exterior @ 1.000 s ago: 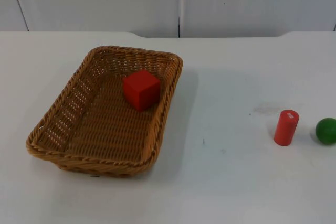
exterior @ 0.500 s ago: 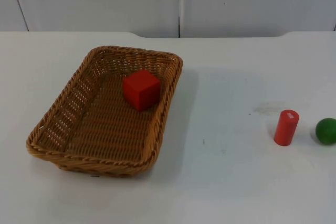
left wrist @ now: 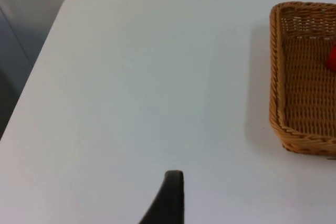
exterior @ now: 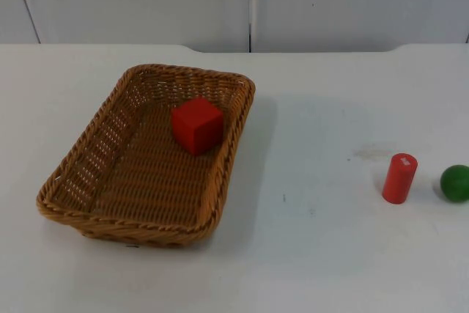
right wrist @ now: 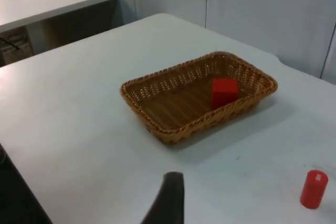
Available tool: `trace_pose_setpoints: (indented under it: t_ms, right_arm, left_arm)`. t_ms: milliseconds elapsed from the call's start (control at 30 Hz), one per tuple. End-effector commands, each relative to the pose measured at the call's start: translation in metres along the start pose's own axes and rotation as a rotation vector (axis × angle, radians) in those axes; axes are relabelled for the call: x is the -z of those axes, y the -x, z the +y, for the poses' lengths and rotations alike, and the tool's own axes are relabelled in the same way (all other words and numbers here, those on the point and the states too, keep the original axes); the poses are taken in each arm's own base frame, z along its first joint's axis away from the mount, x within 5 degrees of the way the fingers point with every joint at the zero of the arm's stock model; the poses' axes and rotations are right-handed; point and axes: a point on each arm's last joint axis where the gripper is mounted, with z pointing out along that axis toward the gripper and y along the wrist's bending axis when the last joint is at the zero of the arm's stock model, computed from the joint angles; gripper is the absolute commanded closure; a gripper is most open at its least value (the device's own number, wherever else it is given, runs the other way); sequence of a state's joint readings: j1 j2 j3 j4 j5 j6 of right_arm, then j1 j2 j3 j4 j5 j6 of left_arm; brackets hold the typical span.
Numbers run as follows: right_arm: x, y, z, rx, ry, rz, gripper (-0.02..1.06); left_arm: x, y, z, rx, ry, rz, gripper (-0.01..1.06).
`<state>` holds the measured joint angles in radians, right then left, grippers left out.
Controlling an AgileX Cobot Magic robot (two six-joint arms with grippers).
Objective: Pick up the basket with the left hand and place the object to the left of the red cylinder into the basket with the right hand.
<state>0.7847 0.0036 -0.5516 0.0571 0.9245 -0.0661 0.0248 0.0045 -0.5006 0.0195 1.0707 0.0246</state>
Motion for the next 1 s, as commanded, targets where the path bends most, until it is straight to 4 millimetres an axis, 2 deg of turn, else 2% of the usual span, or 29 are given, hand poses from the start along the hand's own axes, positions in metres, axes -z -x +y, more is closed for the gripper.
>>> trace_pose_setpoints:
  t_ms: [0, 167, 800, 900, 967]
  right_arm:
    - [0.000, -0.003, 0.000, -0.003, 0.004, 0.020, 0.27]
    - [0.001, -0.010, 0.000, -0.009, 0.003, 0.097, 0.27]
    - [0.002, -0.020, -0.003, 0.002, -0.022, 0.215, 0.27]
    - [0.002, -0.021, -0.003, 0.023, -0.024, 0.218, 0.27]
    - [0.002, -0.021, -0.003, 0.033, -0.029, 0.219, 0.27]
  left_arm:
    - [0.000, -0.001, -0.001, -0.002, -0.015, 0.003, 0.22]
    - [0.000, -0.001, -0.001, -0.002, -0.015, 0.003, 0.22]
    - [0.000, -0.001, -0.001, -0.002, -0.016, 0.003, 0.21]
    - [0.000, -0.001, -0.001, -0.002, -0.016, 0.003, 0.18]
    - [0.000, -0.001, -0.001, -0.002, -0.016, 0.003, 0.08]
